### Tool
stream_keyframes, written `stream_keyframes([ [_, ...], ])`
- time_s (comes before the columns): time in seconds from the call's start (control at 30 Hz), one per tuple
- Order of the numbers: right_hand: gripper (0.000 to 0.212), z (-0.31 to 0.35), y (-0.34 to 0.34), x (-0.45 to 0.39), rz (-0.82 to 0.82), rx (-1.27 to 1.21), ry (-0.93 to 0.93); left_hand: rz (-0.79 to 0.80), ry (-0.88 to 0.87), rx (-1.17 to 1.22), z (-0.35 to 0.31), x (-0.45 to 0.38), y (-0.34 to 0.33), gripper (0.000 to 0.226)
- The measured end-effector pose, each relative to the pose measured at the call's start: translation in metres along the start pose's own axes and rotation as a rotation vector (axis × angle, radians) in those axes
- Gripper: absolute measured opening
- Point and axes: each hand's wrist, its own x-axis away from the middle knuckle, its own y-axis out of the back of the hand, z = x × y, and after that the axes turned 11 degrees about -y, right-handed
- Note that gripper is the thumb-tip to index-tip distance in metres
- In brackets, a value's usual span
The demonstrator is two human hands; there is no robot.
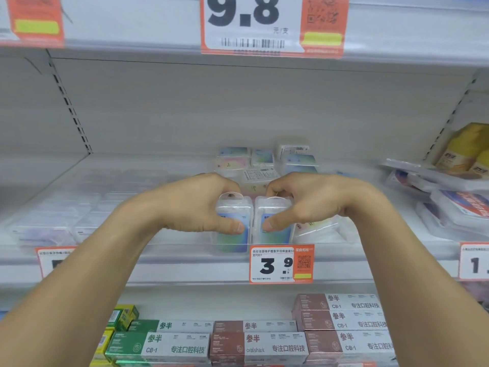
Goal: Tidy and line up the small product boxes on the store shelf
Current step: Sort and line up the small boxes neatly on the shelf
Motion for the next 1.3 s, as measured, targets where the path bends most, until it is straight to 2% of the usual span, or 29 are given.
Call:
stream_keyframes([
  [0.2, 0.035, -0.01, 0.009, 0.004, 0.08, -0.067, 0.014, -0.038, -0.046, -0.002, -0.003, -0.002, -0.006, 0.03],
  [0.37, 0.058, -0.026, 0.012, 0.014, 0.111, -0.195, 0.053, -0.129, -0.095, 0.061, -0.002, 0.001, -0.017, 0.034],
  [0.43, 0.062, -0.038, 0.018, 0.022, 0.01, -0.335, 0.033, -0.132, -0.097, 0.072, 0.0, 0.001, -0.017, 0.035],
  [0.5, 0.058, -0.052, 0.025, 0.032, -0.201, -0.379, -0.05, -0.113, -0.093, 0.046, 0.001, -0.001, -0.015, 0.043],
  [0.57, 0.052, -0.069, 0.031, 0.039, -0.393, -0.235, -0.239, -0.074, -0.072, 0.031, 0.0, -0.003, -0.012, 0.054],
  [0.63, 0.046, -0.083, 0.036, 0.043, -0.468, -0.087, -0.44, -0.05, -0.045, 0.041, -0.002, -0.006, -0.008, 0.066],
  [0.7, 0.049, -0.092, 0.038, 0.048, -0.483, -0.051, -0.536, -0.12, -0.024, 0.097, -0.009, -0.01, -0.002, 0.067],
  [0.77, 0.064, -0.102, 0.038, 0.052, -0.457, -0.055, -0.597, -0.297, -0.021, 0.145, -0.021, -0.016, 0.004, 0.056],
  [0.83, 0.08, -0.108, 0.033, 0.051, -0.429, -0.095, -0.589, -0.444, -0.019, 0.158, -0.037, -0.028, 0.009, 0.038],
  [0.87, 0.084, -0.109, 0.03, 0.048, -0.428, -0.134, -0.541, -0.467, -0.007, 0.15, -0.046, -0.036, 0.012, 0.03],
  [0.93, 0.082, -0.11, 0.023, 0.035, -0.456, -0.196, -0.403, -0.37, 0.021, 0.087, -0.065, -0.056, 0.015, 0.026],
  [1.07, 0.067, -0.12, 0.016, 0.005, -0.634, -0.283, -0.319, 0.077, 0.107, -0.145, -0.085, -0.107, 0.009, 0.048],
  [1.2, 0.079, -0.125, 0.019, -0.012, -0.864, -0.516, -0.315, 0.476, 0.221, -0.269, -0.088, -0.139, -0.007, 0.06],
  [1.23, 0.084, -0.125, 0.021, -0.013, -0.863, -0.571, -0.315, 0.541, 0.245, -0.286, -0.088, -0.144, -0.012, 0.062],
  [1.3, 0.088, -0.129, 0.025, -0.011, -0.749, -0.656, -0.278, 0.619, 0.251, -0.332, -0.09, -0.151, -0.024, 0.061],
])
